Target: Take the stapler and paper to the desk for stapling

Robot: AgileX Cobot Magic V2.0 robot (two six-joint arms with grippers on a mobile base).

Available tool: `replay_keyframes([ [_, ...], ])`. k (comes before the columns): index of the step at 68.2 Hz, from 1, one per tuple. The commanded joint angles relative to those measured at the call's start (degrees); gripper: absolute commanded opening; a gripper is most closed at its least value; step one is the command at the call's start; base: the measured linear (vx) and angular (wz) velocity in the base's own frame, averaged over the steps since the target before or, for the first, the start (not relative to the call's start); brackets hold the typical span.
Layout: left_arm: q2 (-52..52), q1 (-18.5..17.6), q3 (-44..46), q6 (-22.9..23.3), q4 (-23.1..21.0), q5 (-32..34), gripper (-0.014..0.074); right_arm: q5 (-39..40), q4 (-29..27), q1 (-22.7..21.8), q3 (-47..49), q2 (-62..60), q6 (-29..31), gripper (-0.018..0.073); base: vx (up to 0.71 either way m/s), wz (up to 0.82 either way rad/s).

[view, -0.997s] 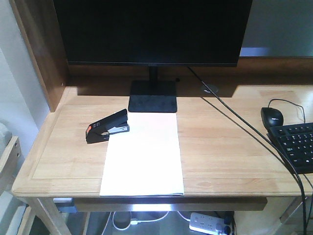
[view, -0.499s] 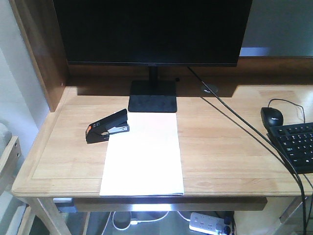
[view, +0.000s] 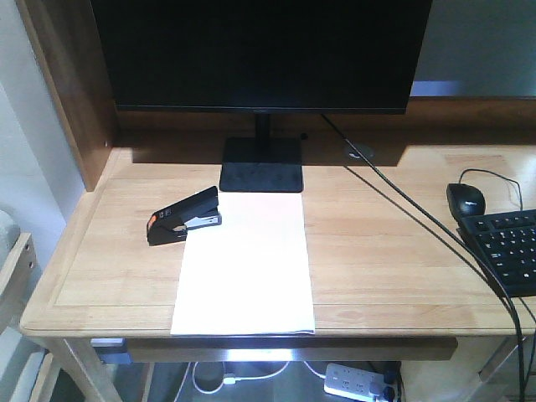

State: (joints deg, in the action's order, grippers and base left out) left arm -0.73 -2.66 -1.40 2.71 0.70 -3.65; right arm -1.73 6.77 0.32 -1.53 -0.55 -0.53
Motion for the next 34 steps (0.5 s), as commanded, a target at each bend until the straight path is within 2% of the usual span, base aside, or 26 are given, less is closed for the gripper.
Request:
replay_keyframes([
  [1,-0.8,-0.2,-0.6,0.1,-0.3,4.3,-0.0006,4.2,0.0,-0.4,-0.3,-0.6,0.2,-0.0010,0.00,0.00],
  [34,-0.8,-0.2,-0.6,0.1,-0.3,4.3,-0.0006,4.2,0.0,-0.4,-0.2,-0.6,0.2,-0.0010,0.00,0.00],
])
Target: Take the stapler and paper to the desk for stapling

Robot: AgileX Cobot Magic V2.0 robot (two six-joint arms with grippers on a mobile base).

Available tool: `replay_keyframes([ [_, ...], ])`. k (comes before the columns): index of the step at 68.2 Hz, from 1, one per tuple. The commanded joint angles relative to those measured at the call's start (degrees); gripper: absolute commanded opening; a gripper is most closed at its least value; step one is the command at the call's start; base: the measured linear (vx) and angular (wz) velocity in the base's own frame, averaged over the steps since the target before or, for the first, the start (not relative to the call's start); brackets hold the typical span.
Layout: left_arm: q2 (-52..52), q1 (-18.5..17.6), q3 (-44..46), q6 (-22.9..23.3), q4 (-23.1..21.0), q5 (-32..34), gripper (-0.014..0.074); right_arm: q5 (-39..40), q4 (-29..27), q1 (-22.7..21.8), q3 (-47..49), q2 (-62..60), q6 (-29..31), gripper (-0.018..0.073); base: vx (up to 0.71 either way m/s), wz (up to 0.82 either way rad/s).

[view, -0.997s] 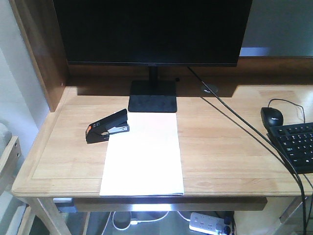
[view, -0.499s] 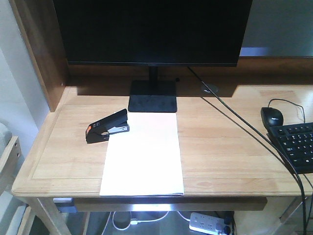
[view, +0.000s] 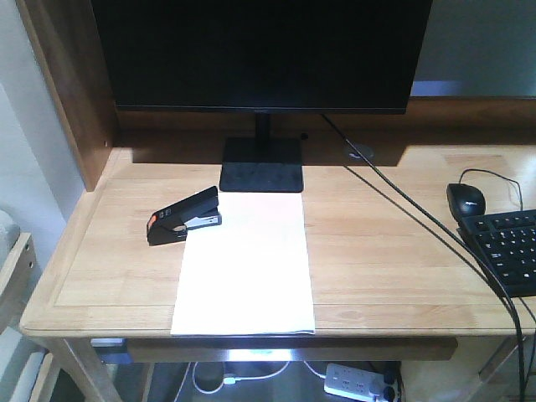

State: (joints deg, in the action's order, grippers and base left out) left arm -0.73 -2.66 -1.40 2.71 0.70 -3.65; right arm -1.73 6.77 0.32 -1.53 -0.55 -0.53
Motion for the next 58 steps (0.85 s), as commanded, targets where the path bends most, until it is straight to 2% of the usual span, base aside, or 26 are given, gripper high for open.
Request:
replay_keyframes([
  [1,-0.8,-0.2,-0.6,0.1,-0.3,4.3,-0.0006,4.2,0.0,-0.4,-0.2,-0.6,0.2,-0.0010,0.00,0.00],
  [58,-0.8,-0.2,-0.6,0.1,-0.3,4.3,-0.0006,3.9,0.0,-0.3,-0.2,-0.6,0.2,-0.0010,0.00,0.00],
])
